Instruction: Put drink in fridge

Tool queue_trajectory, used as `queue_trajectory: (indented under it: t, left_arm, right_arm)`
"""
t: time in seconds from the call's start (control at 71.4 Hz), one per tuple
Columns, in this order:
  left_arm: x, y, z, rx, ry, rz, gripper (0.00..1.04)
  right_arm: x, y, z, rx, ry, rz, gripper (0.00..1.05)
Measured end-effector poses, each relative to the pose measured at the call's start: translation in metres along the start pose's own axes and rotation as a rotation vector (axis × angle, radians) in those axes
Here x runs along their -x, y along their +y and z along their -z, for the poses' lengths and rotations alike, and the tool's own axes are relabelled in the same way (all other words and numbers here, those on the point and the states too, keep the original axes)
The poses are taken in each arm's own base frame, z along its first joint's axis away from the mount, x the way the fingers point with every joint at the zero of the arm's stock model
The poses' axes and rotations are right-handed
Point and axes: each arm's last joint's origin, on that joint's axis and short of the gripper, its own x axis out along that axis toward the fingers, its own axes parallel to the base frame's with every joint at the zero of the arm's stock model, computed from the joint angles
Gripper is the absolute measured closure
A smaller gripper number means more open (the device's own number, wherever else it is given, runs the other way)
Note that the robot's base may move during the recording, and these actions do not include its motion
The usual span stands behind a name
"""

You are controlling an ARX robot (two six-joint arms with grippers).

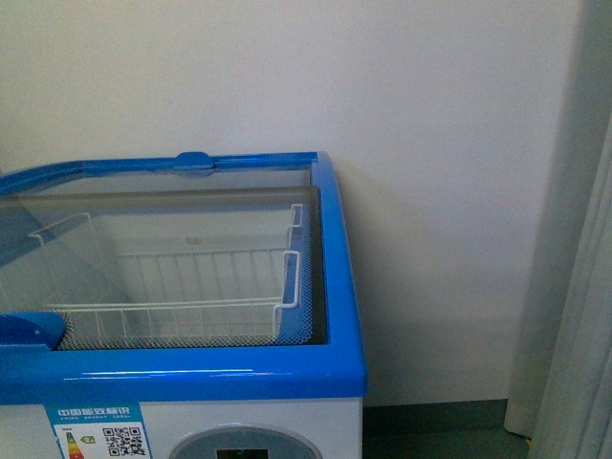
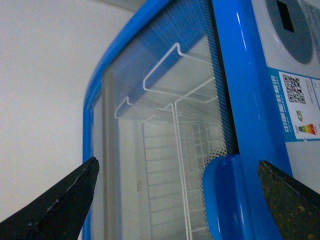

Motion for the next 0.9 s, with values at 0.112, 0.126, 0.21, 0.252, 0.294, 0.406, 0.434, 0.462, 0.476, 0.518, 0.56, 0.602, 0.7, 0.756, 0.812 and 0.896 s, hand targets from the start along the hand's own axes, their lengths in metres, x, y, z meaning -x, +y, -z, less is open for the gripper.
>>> queue_trajectory:
  t: [0.112, 0.126, 0.21, 0.252, 0.294, 0.406, 0.434, 0.462, 0.476, 0.518, 0.56, 0.602, 0.7, 0.756, 0.812, 0.896]
  left_arm:
    - [-0.002, 0.006, 0.008, 0.019, 0.033, 0.064, 0.08]
    - [-0.002, 0.007, 0.009, 0.020, 0.038, 0.069, 0.08]
    - [-0.006, 0.012, 0.020, 0.012, 0.058, 0.081, 0.08]
    - [-0.008, 0.012, 0.022, 0.014, 0.066, 0.091, 0.08]
    - [-0.009, 0.012, 0.024, 0.016, 0.073, 0.099, 0.08]
    - [-0.015, 0.014, 0.032, -0.003, 0.082, 0.087, 0.08]
    - [-0.017, 0.015, 0.034, -0.003, 0.085, 0.087, 0.08]
    - [-0.018, 0.015, 0.035, -0.001, 0.084, 0.088, 0.08]
    - [-0.019, 0.016, 0.036, -0.001, 0.085, 0.090, 0.08]
    - [-0.020, 0.016, 0.037, -0.001, 0.090, 0.096, 0.08]
    - [-0.022, 0.018, 0.039, -0.001, 0.095, 0.099, 0.08]
    - [-0.024, 0.018, 0.041, 0.010, 0.095, 0.101, 0.08]
    - [-0.030, 0.017, 0.045, 0.037, 0.100, 0.118, 0.08]
    - [-0.033, 0.017, 0.047, 0.045, 0.103, 0.127, 0.08]
    - [-0.036, 0.017, 0.048, 0.053, 0.102, 0.133, 0.08]
    - [-0.040, 0.020, 0.050, 0.059, 0.105, 0.133, 0.08]
  right_arm:
    - [0.000, 0.000, 0.000, 0.000, 0.000, 0.000, 0.69]
    - [0.000, 0.000, 0.000, 0.000, 0.000, 0.000, 0.69]
    - [0.000, 0.000, 0.000, 0.000, 0.000, 0.000, 0.69]
    - [0.000, 0.000, 0.000, 0.000, 0.000, 0.000, 0.69]
    - [0.000, 0.000, 0.000, 0.000, 0.000, 0.000, 0.69]
    - [0.000, 0.000, 0.000, 0.000, 0.000, 0.000, 0.69]
    - [0.000, 0.000, 0.000, 0.000, 0.000, 0.000, 0.69]
    - [0.000, 0.000, 0.000, 0.000, 0.000, 0.000, 0.69]
    - [0.000, 0.000, 0.000, 0.000, 0.000, 0.000, 0.69]
    - [0.000, 0.000, 0.000, 0.000, 0.000, 0.000, 0.69]
    - [0.000, 0.000, 0.000, 0.000, 0.000, 0.000, 0.69]
    - [0.000, 0.000, 0.000, 0.000, 0.000, 0.000, 0.69]
    - [0.000, 0.000, 0.000, 0.000, 0.000, 0.000, 0.69]
    - [0.000, 0.000, 0.000, 0.000, 0.000, 0.000, 0.69]
    - [0.000, 0.000, 0.000, 0.000, 0.000, 0.000, 0.69]
    - [0.000, 0.000, 0.000, 0.000, 0.000, 0.000, 0.69]
